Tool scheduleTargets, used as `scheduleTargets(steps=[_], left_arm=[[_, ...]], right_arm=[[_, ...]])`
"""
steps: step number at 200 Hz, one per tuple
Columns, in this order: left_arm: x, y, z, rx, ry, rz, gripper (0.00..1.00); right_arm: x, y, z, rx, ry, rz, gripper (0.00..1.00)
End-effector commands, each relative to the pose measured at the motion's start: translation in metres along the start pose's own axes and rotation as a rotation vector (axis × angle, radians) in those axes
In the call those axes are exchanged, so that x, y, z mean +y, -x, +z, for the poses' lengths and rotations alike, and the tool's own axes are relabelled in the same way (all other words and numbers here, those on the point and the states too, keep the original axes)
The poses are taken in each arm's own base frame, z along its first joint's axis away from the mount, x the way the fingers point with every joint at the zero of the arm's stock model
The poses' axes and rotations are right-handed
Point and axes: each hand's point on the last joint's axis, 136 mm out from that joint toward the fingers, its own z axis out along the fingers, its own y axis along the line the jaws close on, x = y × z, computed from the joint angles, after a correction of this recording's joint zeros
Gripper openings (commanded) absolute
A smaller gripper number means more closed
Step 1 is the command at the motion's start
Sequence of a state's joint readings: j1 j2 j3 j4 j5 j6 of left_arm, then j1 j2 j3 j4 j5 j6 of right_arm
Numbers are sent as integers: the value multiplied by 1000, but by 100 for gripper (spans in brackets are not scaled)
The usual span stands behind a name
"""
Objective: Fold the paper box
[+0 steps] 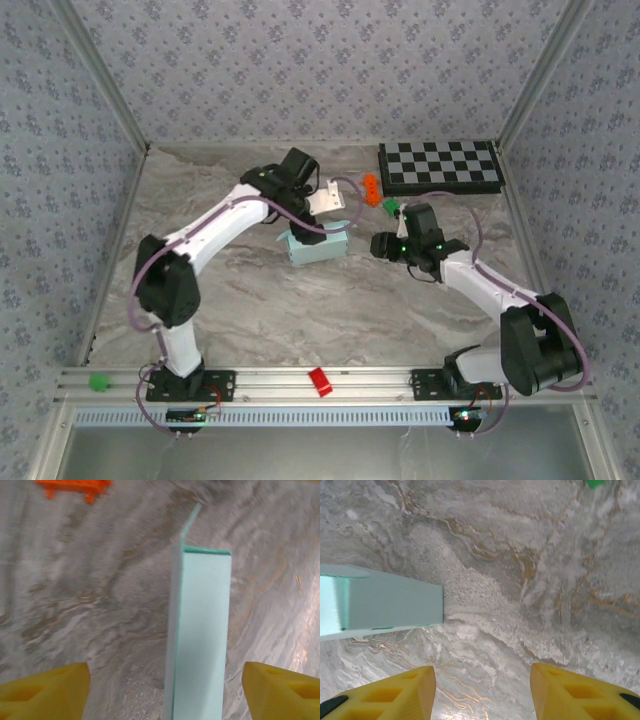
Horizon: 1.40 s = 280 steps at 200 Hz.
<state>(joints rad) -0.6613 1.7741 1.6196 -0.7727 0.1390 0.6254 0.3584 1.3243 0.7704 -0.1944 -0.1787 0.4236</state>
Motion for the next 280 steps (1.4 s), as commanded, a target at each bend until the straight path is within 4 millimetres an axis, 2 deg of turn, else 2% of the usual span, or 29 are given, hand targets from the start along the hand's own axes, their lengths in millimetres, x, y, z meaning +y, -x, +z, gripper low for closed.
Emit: scheduleTargets(steps=[1,25,42,61,77,110,125,131,135,149,162,232,280], left_arm=[[27,17,-43,-145,188,-155,81],[45,-2,-73,-222,304,-382,83],[57,-26,-90,-246,407,-557,83],[60,-55,-106,-256,497,-742,84],[55,-75,-110,-249,498,-884,86],[33,-83,-97,-277,376,-986,84],[27,-85,-87,-275,335,-1020,82],[25,-86,-83,-267,323,-1025,80],[24,-87,-81,-261,317,-1030,79],[20,-89,-70,-235,283,-1041,74],[15,-88,-63,-220,244,-1032,69],[5,-93,-31,-187,167,-1027,63],[1,-90,-21,-176,125,-1022,58]], right_arm=[[13,15,-13,2,37,-98,55],[28,26,-13,18,83,-150,55],[35,34,-11,33,98,-178,55],[42,41,-9,48,113,-204,54],[50,46,-6,58,130,-226,54],[65,53,-1,87,167,-256,51],[69,50,4,113,175,-263,50],[69,47,7,124,173,-264,50],[76,58,4,98,184,-274,50],[81,58,7,107,194,-284,49],[82,56,9,116,199,-289,49],[86,50,13,138,225,-307,52],[87,45,19,164,228,-304,50]])
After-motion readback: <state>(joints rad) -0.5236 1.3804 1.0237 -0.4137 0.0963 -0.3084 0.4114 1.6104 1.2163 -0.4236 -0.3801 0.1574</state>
